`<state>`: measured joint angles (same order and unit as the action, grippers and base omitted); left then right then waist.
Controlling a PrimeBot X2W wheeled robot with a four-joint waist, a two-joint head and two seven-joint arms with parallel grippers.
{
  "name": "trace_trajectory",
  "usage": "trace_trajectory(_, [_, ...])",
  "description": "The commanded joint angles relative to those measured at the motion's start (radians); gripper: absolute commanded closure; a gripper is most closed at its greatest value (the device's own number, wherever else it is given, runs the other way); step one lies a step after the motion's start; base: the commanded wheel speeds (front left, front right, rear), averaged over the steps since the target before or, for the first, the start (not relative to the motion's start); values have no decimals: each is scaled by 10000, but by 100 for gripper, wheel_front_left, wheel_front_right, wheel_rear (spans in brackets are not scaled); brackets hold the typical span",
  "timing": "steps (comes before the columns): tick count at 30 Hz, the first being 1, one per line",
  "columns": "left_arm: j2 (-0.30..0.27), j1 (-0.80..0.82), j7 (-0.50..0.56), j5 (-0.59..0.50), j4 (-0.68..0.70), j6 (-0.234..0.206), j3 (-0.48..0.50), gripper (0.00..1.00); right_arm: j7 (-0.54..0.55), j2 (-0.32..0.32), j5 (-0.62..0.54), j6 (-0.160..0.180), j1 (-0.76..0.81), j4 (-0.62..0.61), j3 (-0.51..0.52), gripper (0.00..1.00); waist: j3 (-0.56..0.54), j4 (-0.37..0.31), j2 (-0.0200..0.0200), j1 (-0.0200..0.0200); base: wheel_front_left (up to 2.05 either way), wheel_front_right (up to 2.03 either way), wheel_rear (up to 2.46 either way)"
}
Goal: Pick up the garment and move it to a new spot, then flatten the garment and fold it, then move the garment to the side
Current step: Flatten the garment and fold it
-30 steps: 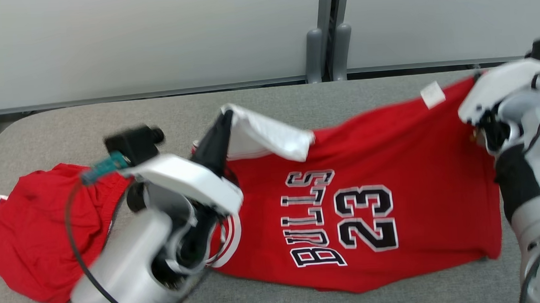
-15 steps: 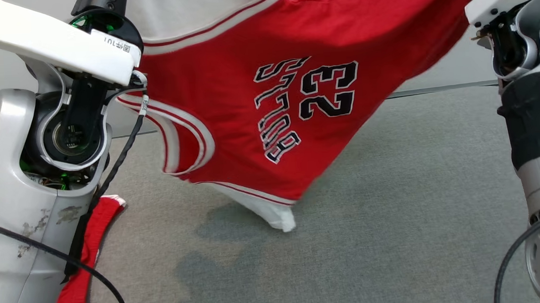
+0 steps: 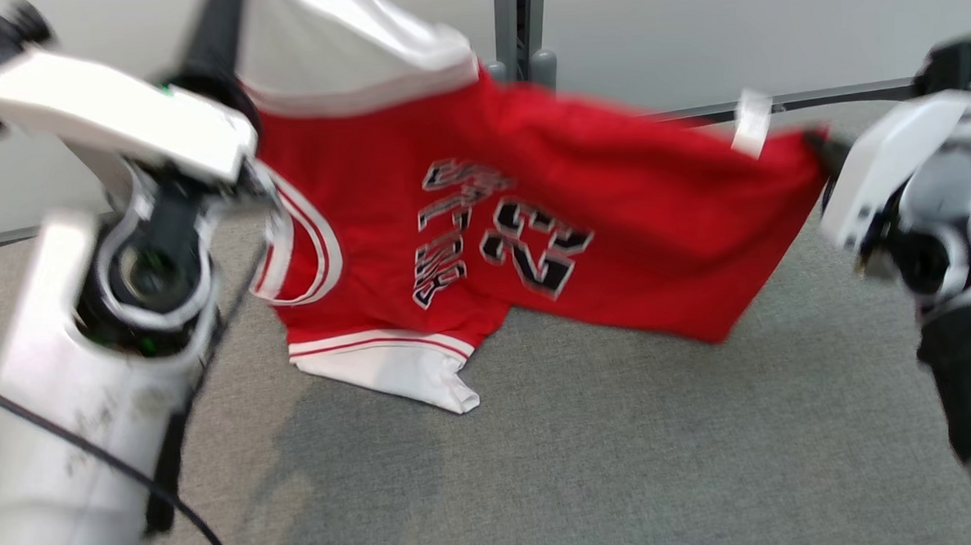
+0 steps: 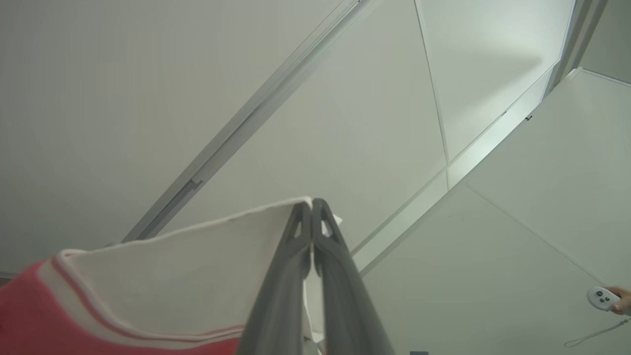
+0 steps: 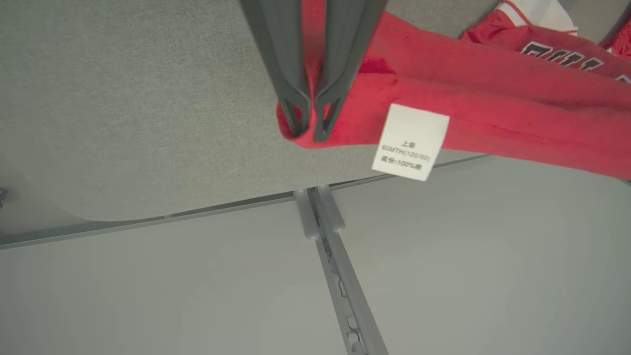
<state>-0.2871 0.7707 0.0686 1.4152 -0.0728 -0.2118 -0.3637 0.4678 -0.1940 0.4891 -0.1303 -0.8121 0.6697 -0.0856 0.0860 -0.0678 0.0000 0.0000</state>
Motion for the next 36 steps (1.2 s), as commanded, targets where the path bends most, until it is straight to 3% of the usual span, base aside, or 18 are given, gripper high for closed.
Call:
trace_trajectory(1, [-133,-611,175,137,281,-4,-102,100,471,-198,228,-9,762,-492,-292,100,-5,65,0,0,0,0,0])
trace_trajectory(4, [-390,-2060,543,275,1112,-183,-563,100,1184,-573,607,-8,2383,-1676,-695,100,-7,233,0,0,0,0,0])
trace_trajectory(9, [-711,-4126,462,486,2165,-445,-813,100,1396,-519,945,-9,4256,-2954,-583,100,1,415,0,0,0,0,0])
trace_trajectory(12, [-560,-5442,135,738,2724,-545,-792,100,1237,-318,635,-9,5346,-3429,-648,100,28,500,0,0,0,0,0])
trace_trajectory(18, [-778,-7184,-216,316,2917,-806,-1427,100,295,150,-642,-9,6556,-3401,-709,100,152,681,0,0,0,0,0])
trace_trajectory(19, [-825,-7336,-297,187,2835,-871,-1536,100,125,231,-862,-9,6669,-3399,-683,58,159,702,0,0,0,0,0])
trace_trajectory(20, [-825,-7470,-354,97,2763,-866,-1642,100,23,311,-1024,-9,6781,-3397,-662,0,162,721,0,0,0,0,0])
trace_trajectory(31, [-309,-7651,-978,-97,2100,-773,-1727,100,238,762,-2603,-6,7556,-4168,-398,0,64,683,0,0,0,0,0])
trace_trajectory(36, [-255,-7462,-913,-172,2022,-739,-1780,100,412,961,-2993,-6,7789,-4483,-432,17,63,672,0,0,0,0,0])
